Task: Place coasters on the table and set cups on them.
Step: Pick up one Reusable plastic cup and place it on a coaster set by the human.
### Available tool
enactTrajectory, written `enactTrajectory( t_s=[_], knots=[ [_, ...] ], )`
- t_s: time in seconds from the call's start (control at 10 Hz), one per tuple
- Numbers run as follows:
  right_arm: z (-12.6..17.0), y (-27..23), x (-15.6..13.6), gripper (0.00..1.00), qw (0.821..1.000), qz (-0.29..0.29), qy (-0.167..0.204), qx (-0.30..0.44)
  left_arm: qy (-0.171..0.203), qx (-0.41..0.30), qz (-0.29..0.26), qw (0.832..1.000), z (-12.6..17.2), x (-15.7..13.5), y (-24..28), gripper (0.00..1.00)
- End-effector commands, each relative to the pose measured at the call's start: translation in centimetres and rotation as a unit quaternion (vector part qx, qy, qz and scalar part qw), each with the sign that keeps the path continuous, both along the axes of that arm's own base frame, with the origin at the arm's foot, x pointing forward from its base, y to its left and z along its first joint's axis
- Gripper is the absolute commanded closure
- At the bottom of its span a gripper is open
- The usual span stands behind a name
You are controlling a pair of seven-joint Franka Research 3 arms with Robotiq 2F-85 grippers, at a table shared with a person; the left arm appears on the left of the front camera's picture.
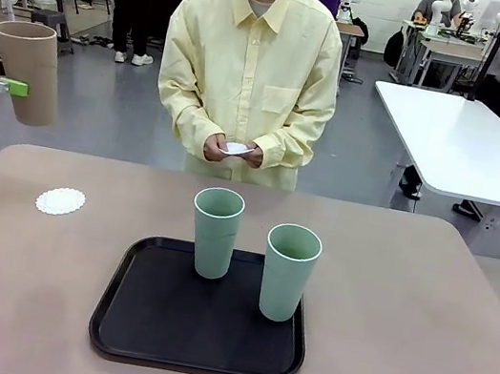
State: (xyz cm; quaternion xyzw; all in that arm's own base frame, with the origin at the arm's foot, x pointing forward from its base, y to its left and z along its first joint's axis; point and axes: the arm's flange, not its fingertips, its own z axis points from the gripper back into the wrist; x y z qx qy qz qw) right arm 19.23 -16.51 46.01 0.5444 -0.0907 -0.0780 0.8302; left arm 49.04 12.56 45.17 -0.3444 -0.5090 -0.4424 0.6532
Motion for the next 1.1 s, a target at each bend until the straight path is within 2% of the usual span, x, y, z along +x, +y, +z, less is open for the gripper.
enactTrajectory(
  t_s=[0.0,0.1,0.2,0.9,1.0],
  knots=[
    [0.0,-0.2,0.1,0.0,1.0,0.002,-0.01,0.005,-0.009,0.003,0.001,1.0,0.2,-0.2,-0.9,0.16],
    [0.0,-0.2,0.1,0.0,1.0,0.002,-0.01,0.005,-0.006,0.012,-0.002,1.0,0.3,-1.0,-1.9,0.16],
    [0.0,-0.2,0.1,0.0,1.0,0.002,-0.01,0.005,0.0,0.0,-0.001,1.0,0.0,0.0,-0.1,0.16],
    [0.0,-0.2,0.1,0.0,1.0,0.002,-0.01,0.005,0.004,0.001,-0.001,1.0,-0.3,-0.2,-0.3,0.16],
    [0.0,-0.2,0.1,0.0,1.0,0.002,-0.01,0.005,0.011,-0.012,-0.01,1.0,-1.1,1.1,0.2,0.16]
  ],
)
